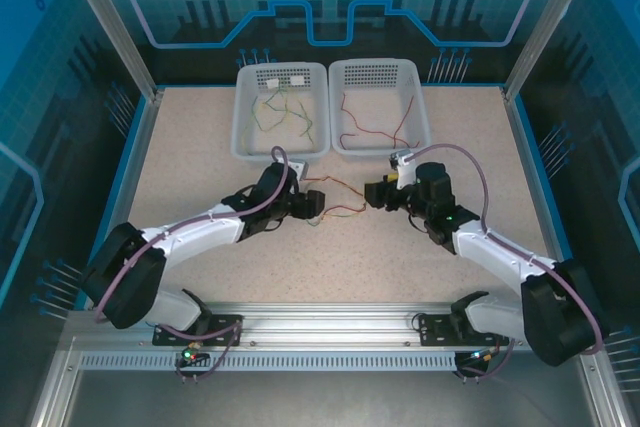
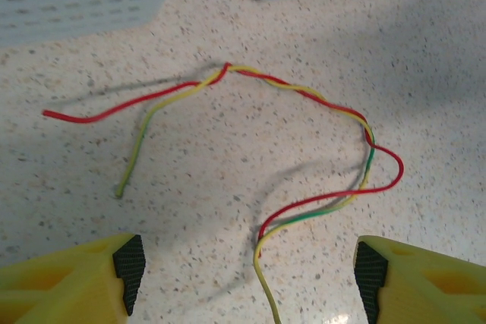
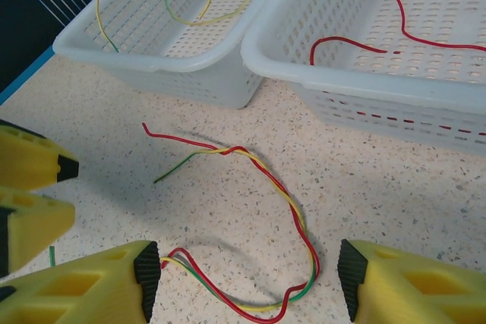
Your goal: Untangle the cables
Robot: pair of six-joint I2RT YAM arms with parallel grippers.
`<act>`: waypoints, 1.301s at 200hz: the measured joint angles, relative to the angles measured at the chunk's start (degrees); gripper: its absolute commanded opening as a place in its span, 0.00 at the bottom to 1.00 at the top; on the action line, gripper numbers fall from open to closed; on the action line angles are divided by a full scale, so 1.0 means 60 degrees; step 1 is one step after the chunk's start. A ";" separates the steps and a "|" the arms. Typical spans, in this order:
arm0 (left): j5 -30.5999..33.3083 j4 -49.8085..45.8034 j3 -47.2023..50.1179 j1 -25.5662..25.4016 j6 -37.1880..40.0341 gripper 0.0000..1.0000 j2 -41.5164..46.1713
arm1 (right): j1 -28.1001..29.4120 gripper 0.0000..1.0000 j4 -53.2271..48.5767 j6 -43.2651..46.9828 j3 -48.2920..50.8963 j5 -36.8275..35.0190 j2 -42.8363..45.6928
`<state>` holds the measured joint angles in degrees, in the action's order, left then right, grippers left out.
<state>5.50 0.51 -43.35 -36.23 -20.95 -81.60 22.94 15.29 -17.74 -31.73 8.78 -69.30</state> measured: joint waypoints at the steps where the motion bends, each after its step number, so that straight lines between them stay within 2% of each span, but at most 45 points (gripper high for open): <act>1: 0.0000 0.0004 0.0011 -0.0007 0.0000 0.75 0.0000 | 0.0004 0.65 0.0004 0.0000 -0.0004 0.0007 -0.0015; 52: -0.0007 0.0033 0.0397 -0.0441 -0.0393 0.75 -0.0867 | 0.0346 0.65 0.0120 0.0033 -0.0215 0.0047 -0.0831; 74: 0.0000 0.0135 0.0481 -0.0481 -0.0557 0.67 -0.1264 | 0.0459 0.65 0.0229 0.0036 -0.0430 -0.0004 -0.0991; 82: 0.0004 0.0197 0.0528 -0.0503 -0.0608 0.61 -0.1344 | 0.0495 0.65 0.0317 0.0036 -0.0466 -0.0033 -0.0994; 94: 0.0036 0.0240 0.0557 -0.0539 -0.0743 0.44 -0.1453 | 0.0535 0.64 0.0390 0.0036 -0.0554 -0.0069 -0.1002; 125: 0.0036 0.0255 0.0557 -0.0554 -0.0710 0.14 -0.1534 | 0.0554 0.64 0.0412 0.0036 -0.0765 -0.0142 -0.1009; 139: 0.0084 0.0237 0.0557 -0.0554 -0.0718 0.12 -0.1530 | 0.0565 0.64 0.0390 0.0040 -0.0805 -0.0193 -0.1009; 153: 0.0157 0.0149 0.0557 -0.0554 -0.0699 0.04 -0.1443 | 0.0565 0.64 0.0386 0.0076 -0.0809 -0.0208 -0.1009; 199: 0.0605 -0.0561 0.0554 -0.0554 -0.0186 0.00 -0.0131 | 0.0805 0.66 -0.0306 0.1311 -0.1257 0.0255 -0.0976; 260: 0.0645 -0.0947 0.0772 -0.0554 0.1231 0.00 0.2033 | 0.0940 0.70 -0.2342 0.3883 -0.2379 0.1898 -0.0619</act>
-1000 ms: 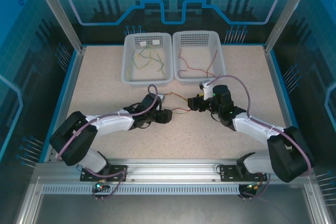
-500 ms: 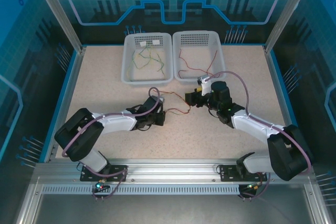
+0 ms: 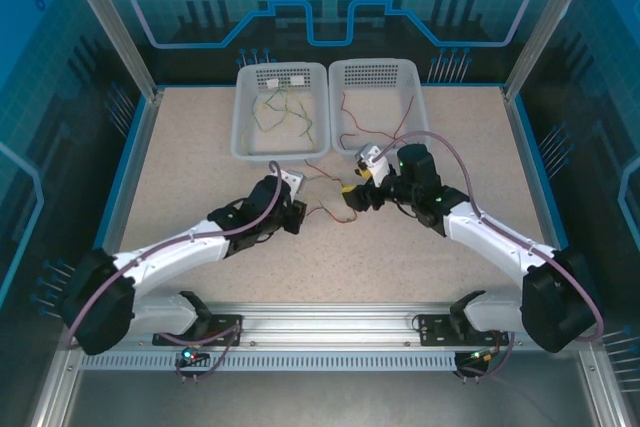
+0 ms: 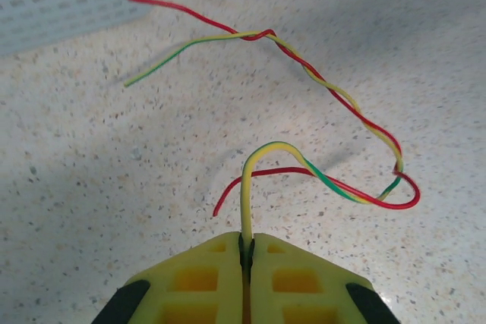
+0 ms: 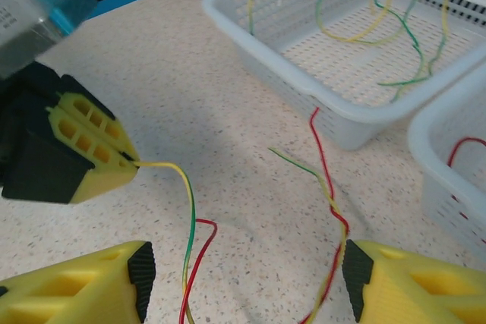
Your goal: Untangle the cables
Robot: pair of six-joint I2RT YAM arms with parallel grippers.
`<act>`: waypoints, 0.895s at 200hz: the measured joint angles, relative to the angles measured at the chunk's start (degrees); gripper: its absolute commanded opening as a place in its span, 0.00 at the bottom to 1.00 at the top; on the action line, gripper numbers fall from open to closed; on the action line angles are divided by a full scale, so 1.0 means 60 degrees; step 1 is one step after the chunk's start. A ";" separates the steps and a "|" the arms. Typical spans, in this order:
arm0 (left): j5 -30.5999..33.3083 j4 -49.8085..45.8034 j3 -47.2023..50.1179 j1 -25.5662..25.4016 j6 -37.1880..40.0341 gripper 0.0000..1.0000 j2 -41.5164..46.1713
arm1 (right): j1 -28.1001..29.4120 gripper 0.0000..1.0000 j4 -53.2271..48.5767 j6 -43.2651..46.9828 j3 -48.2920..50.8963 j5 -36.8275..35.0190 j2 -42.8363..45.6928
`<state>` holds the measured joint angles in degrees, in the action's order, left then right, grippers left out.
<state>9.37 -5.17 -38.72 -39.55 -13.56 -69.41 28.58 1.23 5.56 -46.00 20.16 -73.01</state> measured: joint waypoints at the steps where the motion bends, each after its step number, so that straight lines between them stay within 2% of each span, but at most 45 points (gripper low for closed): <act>1: 0.0000 0.0000 0.0011 0.0000 0.0022 0.00 0.0033 | 0.0000 0.70 -0.0025 0.0018 -0.0022 0.0022 -0.0007; 36: -0.0215 0.0259 0.0834 0.0000 0.0845 0.00 0.0969 | 0.0036 0.69 -0.1217 0.0634 -0.1118 0.0816 -0.1002; 73: -0.0215 0.0335 0.1228 0.0000 0.1035 0.00 0.0925 | 0.0193 0.67 -0.2106 0.0688 -0.1763 0.1228 -0.2229; 99: -0.0248 0.0586 0.1228 0.0000 0.0776 0.00 0.0160 | 0.0280 0.66 -0.2415 0.0470 -0.2124 0.1213 -0.2816; 143: -0.0284 0.0448 0.0991 -0.0251 -0.0215 0.00 -0.1770 | 0.0415 0.59 -0.2750 -0.0306 -0.2601 0.1035 -0.3595; 179: -0.0280 0.0474 0.0965 -0.0423 -0.0809 0.00 -0.2386 | 0.0674 0.58 -0.3220 -0.1056 -0.2601 0.0852 -0.3872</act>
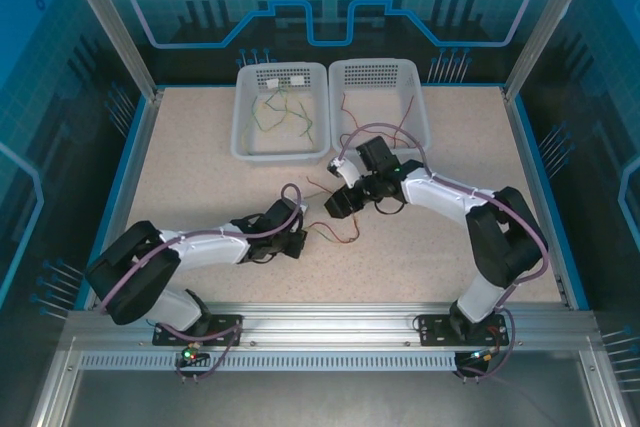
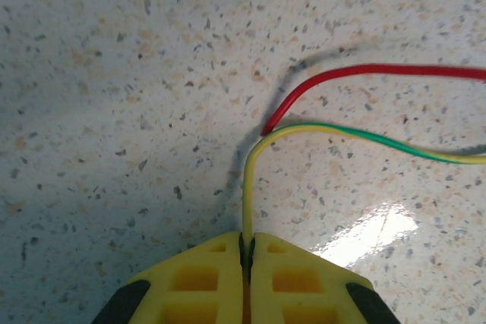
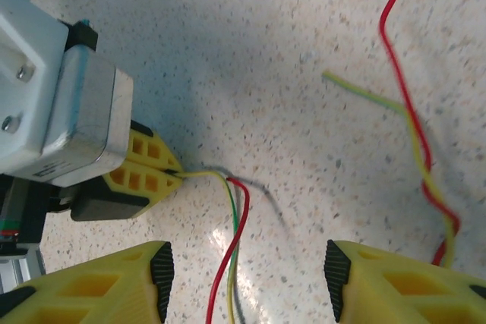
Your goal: Untangle the cables
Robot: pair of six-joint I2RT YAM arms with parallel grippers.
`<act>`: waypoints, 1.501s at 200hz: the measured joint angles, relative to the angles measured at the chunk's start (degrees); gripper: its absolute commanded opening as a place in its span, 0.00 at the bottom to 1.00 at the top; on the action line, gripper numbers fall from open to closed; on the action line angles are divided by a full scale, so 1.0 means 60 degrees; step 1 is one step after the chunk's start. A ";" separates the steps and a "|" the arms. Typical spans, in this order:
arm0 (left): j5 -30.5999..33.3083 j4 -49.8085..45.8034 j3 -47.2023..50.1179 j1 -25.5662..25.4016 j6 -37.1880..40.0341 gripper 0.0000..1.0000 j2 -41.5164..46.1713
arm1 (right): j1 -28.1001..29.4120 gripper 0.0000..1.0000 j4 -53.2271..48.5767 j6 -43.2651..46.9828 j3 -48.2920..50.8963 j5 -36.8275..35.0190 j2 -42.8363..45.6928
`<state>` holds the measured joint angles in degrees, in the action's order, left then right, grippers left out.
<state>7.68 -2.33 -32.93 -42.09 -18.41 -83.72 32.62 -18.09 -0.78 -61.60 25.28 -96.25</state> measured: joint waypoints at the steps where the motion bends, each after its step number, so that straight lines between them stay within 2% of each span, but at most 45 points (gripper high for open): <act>1: 0.0000 0.0000 -0.0004 0.0000 -0.0007 0.00 -0.0004 | 0.0011 0.58 -0.0011 -0.0011 0.0000 -0.0007 0.0000; 52: 0.0106 0.0131 -0.0069 -0.0015 -0.0189 0.00 -0.0022 | 0.1144 0.62 -0.0572 -0.0120 0.0000 -0.0994 -0.0171; 96: 0.0295 0.0153 -0.0069 -0.0015 -0.0193 0.00 0.0000 | 0.1293 0.59 -0.0619 -0.0015 -0.0004 -0.1942 -0.0892; 116: 0.0437 0.0157 -0.0055 -0.0015 -0.0197 0.00 0.0168 | 0.1388 0.46 -0.0630 0.0171 -0.0004 -0.2135 -0.1075; 133: 0.0554 0.0168 -0.0047 -0.0015 -0.0197 0.00 0.0331 | 0.1483 0.28 -0.0572 0.0386 0.0018 -0.2149 -0.1086; 144: 0.0608 0.0186 -0.0047 -0.0015 -0.0197 0.00 0.0386 | 0.1508 0.22 -0.0430 0.0404 0.0084 -0.2149 -0.1082; 161: 0.0761 0.0168 -0.0051 -0.0015 -0.0197 0.00 0.0430 | 0.1519 0.00 -0.0295 0.0423 0.0233 -0.2149 -0.0962; 183: 0.1184 -0.0018 -0.0051 -0.0015 -0.0197 0.00 0.0780 | 0.1519 0.00 -0.0135 0.0375 0.0382 -0.2127 -0.0353; 231: 0.2018 -0.0058 -0.0619 -0.0004 0.0433 0.00 0.2681 | 0.1373 0.00 0.0386 0.0040 0.0219 -0.1428 0.1716; 277: 0.2233 -0.0138 -0.1851 0.0484 0.1180 0.00 0.2878 | -0.0157 0.00 0.1978 -0.1891 0.0157 0.0386 0.2736; 300: 0.2251 -0.0168 -0.1898 0.0849 0.1413 0.00 0.2852 | -0.0681 0.00 0.2630 -0.2645 0.0404 0.0736 0.3140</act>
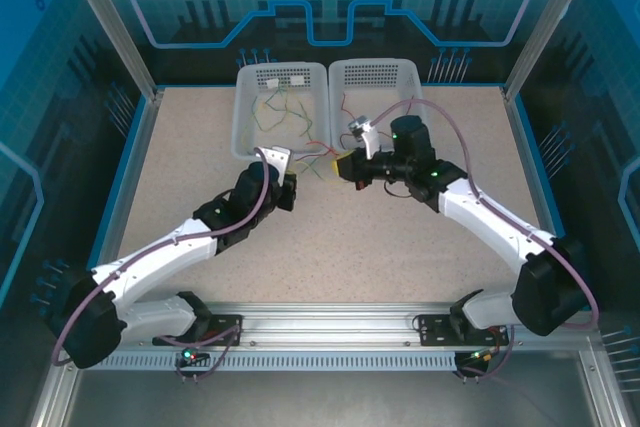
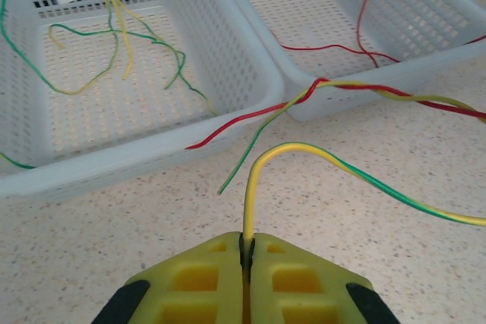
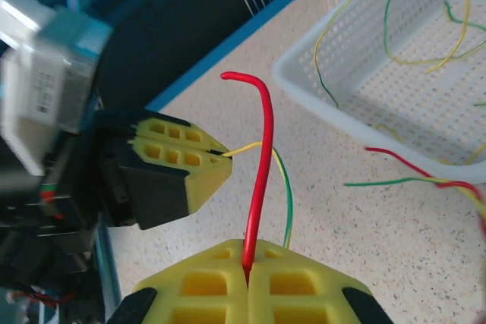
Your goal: Untangle the cables
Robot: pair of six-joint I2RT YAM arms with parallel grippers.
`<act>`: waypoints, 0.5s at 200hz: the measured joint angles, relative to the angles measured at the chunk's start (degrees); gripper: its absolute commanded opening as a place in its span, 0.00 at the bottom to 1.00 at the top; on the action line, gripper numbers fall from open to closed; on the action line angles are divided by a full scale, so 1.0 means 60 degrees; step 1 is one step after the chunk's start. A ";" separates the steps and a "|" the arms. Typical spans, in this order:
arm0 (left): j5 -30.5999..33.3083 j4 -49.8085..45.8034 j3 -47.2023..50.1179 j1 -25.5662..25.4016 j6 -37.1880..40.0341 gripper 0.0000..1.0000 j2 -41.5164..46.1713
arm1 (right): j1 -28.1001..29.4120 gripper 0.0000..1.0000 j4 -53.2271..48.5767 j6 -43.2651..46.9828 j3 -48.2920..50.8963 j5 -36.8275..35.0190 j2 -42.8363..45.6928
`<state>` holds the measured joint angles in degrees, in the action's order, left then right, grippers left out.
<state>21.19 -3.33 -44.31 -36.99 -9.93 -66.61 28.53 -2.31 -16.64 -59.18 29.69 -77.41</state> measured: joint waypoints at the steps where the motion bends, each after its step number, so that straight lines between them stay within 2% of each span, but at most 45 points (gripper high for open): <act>1: -0.0004 0.0000 0.0000 0.0015 0.0000 0.00 -0.0004 | -0.0015 0.00 0.0033 -0.0025 0.0015 0.0011 0.0018; 42: -0.0036 -0.0080 0.0022 0.0652 0.0153 0.00 -0.0087 | -0.1177 0.00 0.1005 -0.1107 0.1275 0.0095 0.1246; 100: -0.0437 0.0208 0.0426 0.0783 0.0182 0.00 0.0492 | -0.2346 0.00 0.1563 -0.1843 0.2761 -0.0652 0.2594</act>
<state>18.57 -2.09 -41.76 -32.29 -8.84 -63.66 14.46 7.07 -27.70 -42.61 25.78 -61.84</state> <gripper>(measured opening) 0.078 0.045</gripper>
